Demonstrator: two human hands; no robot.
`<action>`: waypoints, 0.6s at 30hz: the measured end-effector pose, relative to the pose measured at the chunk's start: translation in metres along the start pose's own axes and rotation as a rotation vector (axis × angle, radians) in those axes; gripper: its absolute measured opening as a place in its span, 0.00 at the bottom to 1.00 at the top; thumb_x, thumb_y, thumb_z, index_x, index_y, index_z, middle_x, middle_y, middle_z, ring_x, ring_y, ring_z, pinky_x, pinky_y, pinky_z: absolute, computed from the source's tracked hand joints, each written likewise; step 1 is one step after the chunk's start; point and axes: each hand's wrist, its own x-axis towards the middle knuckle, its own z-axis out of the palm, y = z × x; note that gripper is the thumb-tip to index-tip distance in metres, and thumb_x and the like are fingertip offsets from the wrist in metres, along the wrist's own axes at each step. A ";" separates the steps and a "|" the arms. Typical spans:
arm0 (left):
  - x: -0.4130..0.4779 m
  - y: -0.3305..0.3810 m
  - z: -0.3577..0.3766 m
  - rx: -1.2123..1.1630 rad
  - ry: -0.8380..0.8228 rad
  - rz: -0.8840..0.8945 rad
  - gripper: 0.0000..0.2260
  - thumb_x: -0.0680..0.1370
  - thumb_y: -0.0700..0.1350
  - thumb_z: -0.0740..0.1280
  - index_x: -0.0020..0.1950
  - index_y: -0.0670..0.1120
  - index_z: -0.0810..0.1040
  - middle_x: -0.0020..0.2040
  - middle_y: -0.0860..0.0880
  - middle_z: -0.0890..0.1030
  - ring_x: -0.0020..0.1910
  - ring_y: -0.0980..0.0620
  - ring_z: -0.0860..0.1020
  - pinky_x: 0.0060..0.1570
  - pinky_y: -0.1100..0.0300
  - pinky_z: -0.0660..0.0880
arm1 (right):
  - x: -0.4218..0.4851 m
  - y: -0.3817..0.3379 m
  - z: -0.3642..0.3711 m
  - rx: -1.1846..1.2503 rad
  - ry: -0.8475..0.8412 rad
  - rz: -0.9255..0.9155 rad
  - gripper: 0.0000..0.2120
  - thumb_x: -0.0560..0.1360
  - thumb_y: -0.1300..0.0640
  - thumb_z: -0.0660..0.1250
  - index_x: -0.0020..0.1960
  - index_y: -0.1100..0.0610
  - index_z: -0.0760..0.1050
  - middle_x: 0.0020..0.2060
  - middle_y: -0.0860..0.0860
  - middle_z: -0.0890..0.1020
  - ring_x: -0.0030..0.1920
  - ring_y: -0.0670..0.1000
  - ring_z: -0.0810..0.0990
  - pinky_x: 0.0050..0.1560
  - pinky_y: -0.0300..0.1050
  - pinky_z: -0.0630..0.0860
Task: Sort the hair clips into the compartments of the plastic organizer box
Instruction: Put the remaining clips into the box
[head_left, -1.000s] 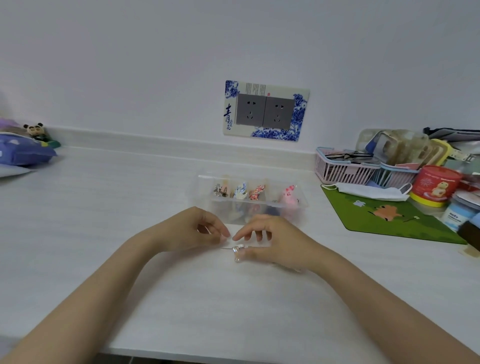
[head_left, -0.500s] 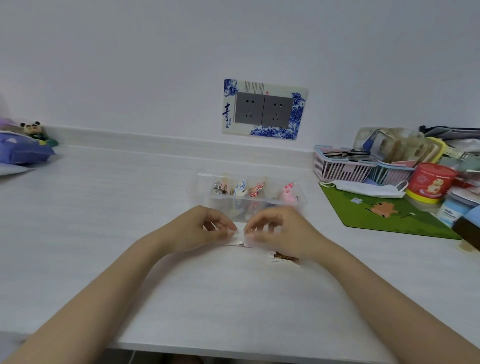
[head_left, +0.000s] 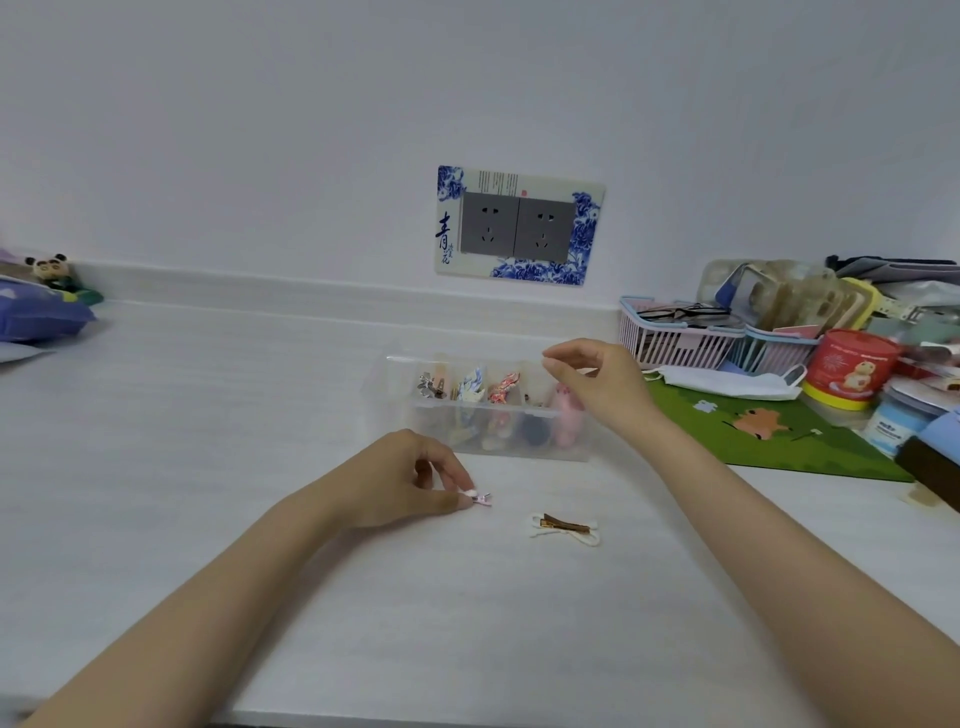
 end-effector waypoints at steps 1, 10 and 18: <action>0.000 0.001 0.000 -0.004 0.004 -0.004 0.03 0.70 0.52 0.74 0.41 0.54 0.84 0.37 0.54 0.82 0.32 0.57 0.69 0.34 0.64 0.68 | -0.005 -0.001 -0.001 -0.007 0.024 -0.042 0.05 0.74 0.57 0.69 0.48 0.54 0.82 0.40 0.42 0.82 0.42 0.45 0.80 0.48 0.43 0.76; 0.003 0.011 0.003 -0.098 0.118 0.020 0.03 0.73 0.46 0.72 0.41 0.48 0.85 0.33 0.55 0.81 0.32 0.61 0.73 0.35 0.70 0.68 | -0.056 -0.013 0.003 0.169 -0.232 -0.091 0.02 0.72 0.57 0.70 0.43 0.53 0.82 0.40 0.47 0.84 0.41 0.45 0.78 0.45 0.39 0.72; 0.006 0.031 0.009 -0.557 0.289 -0.102 0.04 0.73 0.40 0.71 0.45 0.41 0.84 0.32 0.53 0.83 0.30 0.59 0.78 0.36 0.70 0.76 | -0.068 -0.019 0.008 0.288 -0.385 -0.128 0.07 0.70 0.60 0.73 0.48 0.53 0.82 0.45 0.50 0.84 0.44 0.47 0.80 0.48 0.40 0.76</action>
